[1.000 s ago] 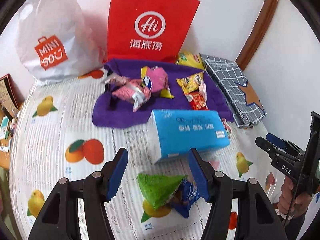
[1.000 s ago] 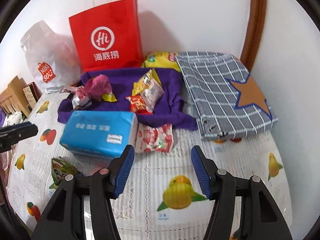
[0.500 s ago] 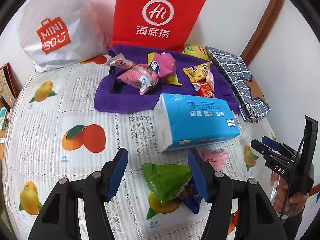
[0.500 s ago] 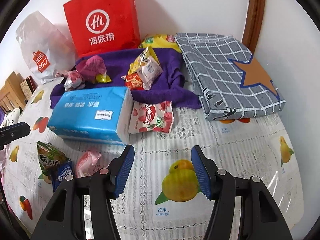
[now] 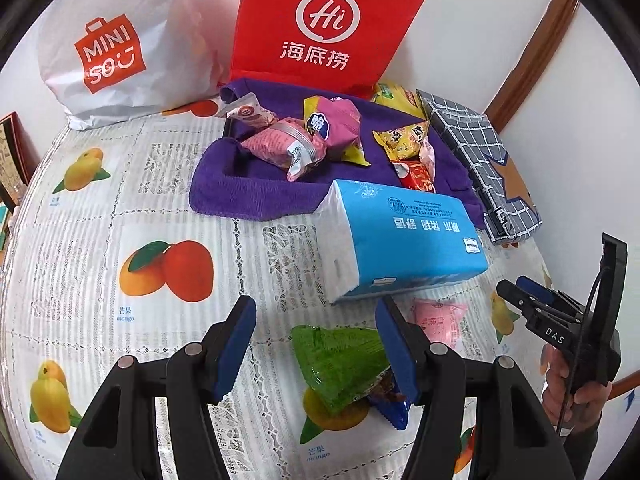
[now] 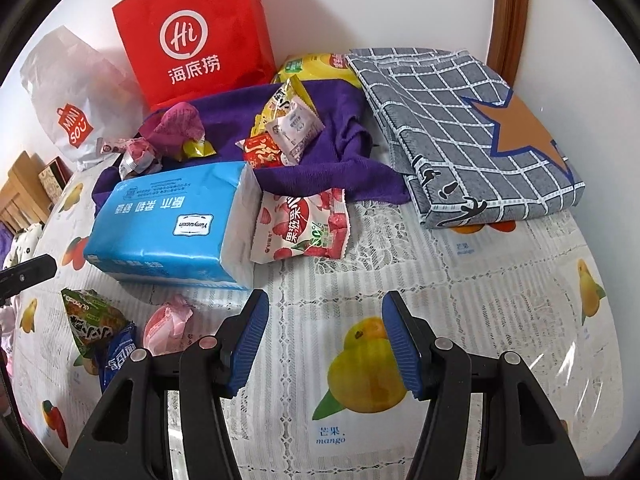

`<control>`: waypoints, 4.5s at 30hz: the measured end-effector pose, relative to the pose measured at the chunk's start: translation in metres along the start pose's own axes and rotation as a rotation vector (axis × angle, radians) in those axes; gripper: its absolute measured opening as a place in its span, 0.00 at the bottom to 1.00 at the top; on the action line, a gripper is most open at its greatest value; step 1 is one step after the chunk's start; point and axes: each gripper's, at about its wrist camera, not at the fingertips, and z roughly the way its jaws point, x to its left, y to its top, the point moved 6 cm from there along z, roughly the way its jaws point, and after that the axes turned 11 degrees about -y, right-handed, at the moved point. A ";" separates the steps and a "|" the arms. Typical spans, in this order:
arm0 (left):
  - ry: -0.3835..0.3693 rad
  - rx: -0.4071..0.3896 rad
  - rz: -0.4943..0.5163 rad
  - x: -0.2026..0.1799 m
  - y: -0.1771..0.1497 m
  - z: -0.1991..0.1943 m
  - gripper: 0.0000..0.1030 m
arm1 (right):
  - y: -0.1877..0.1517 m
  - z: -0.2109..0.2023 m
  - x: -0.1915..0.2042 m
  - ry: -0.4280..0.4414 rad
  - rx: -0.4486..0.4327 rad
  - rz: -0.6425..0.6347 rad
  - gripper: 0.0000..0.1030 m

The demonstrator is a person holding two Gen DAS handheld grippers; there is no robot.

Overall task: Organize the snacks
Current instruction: 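Move both tools toward the green triangular bag and red-white strawberry bag, then grasp the green triangular bag with the left tool while the right tool grasps the strawberry bag, then lift the green bag and strawberry bag toward the purple towel with both tools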

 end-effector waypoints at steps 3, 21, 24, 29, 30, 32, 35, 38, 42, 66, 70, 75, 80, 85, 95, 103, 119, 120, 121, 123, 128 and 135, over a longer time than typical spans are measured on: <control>0.002 -0.001 -0.005 0.001 0.000 0.000 0.58 | -0.001 0.001 0.000 0.006 0.003 -0.001 0.58; 0.014 0.002 -0.047 0.011 -0.007 -0.001 0.58 | -0.004 0.005 -0.001 0.067 0.007 0.014 0.58; 0.016 0.002 -0.049 0.013 -0.007 -0.001 0.58 | 0.001 0.009 0.002 0.061 -0.007 -0.001 0.58; 0.030 0.002 -0.055 0.018 -0.004 0.000 0.58 | 0.030 0.017 -0.004 0.051 -0.042 0.036 0.58; 0.033 0.003 -0.058 0.019 -0.003 0.001 0.58 | 0.035 0.020 -0.004 0.056 -0.044 0.038 0.58; 0.038 0.004 -0.061 0.022 -0.001 0.003 0.58 | 0.045 0.026 -0.003 0.057 -0.044 0.029 0.58; 0.044 0.006 -0.062 0.025 0.003 0.006 0.58 | 0.055 0.040 0.000 0.071 -0.028 0.013 0.58; 0.045 0.010 -0.066 0.028 0.006 0.010 0.58 | 0.055 0.052 0.004 0.110 0.008 -0.003 0.58; 0.036 0.014 -0.075 0.030 0.008 0.014 0.58 | 0.052 0.071 0.009 0.148 0.055 -0.018 0.58; -0.089 0.038 0.030 -0.025 -0.028 0.009 0.61 | -0.005 0.011 -0.023 0.200 0.024 0.016 0.36; -0.044 0.073 0.048 -0.029 -0.037 0.025 0.61 | -0.024 0.007 -0.023 0.205 0.045 0.016 0.36; 0.018 0.108 0.045 -0.026 -0.042 0.045 0.61 | -0.035 0.005 -0.020 0.207 0.040 0.013 0.36; 0.069 0.119 0.059 -0.025 -0.041 0.059 0.59 | -0.038 0.005 -0.015 0.199 0.041 -0.011 0.41; 0.040 0.115 0.055 -0.029 -0.042 0.056 0.52 | -0.045 0.010 -0.007 0.204 0.057 -0.049 0.44; 0.017 0.036 0.051 -0.042 -0.044 0.013 0.50 | -0.048 -0.026 0.001 0.215 -0.010 -0.047 0.25; 0.002 -0.023 0.040 -0.054 -0.050 -0.027 0.50 | -0.045 -0.062 0.007 0.236 -0.049 -0.045 0.17; -0.031 -0.107 0.020 -0.066 -0.046 -0.075 0.50 | -0.037 -0.108 0.015 0.252 -0.129 -0.050 0.17; -0.031 -0.112 0.023 -0.067 -0.044 -0.077 0.50 | -0.034 -0.114 0.015 0.251 -0.144 -0.049 0.17; -0.030 -0.117 0.026 -0.069 -0.041 -0.078 0.50 | -0.032 -0.117 0.014 0.251 -0.154 -0.048 0.17; -0.032 -0.126 0.028 -0.071 -0.036 -0.081 0.50 | -0.025 -0.124 0.014 0.246 -0.172 -0.045 0.17; -0.041 -0.140 0.037 -0.078 -0.020 -0.086 0.50 | -0.003 -0.133 0.017 0.242 -0.186 -0.022 0.17; -0.036 -0.132 0.065 -0.082 0.014 -0.073 0.50 | 0.042 -0.129 0.033 0.215 -0.219 -0.030 0.17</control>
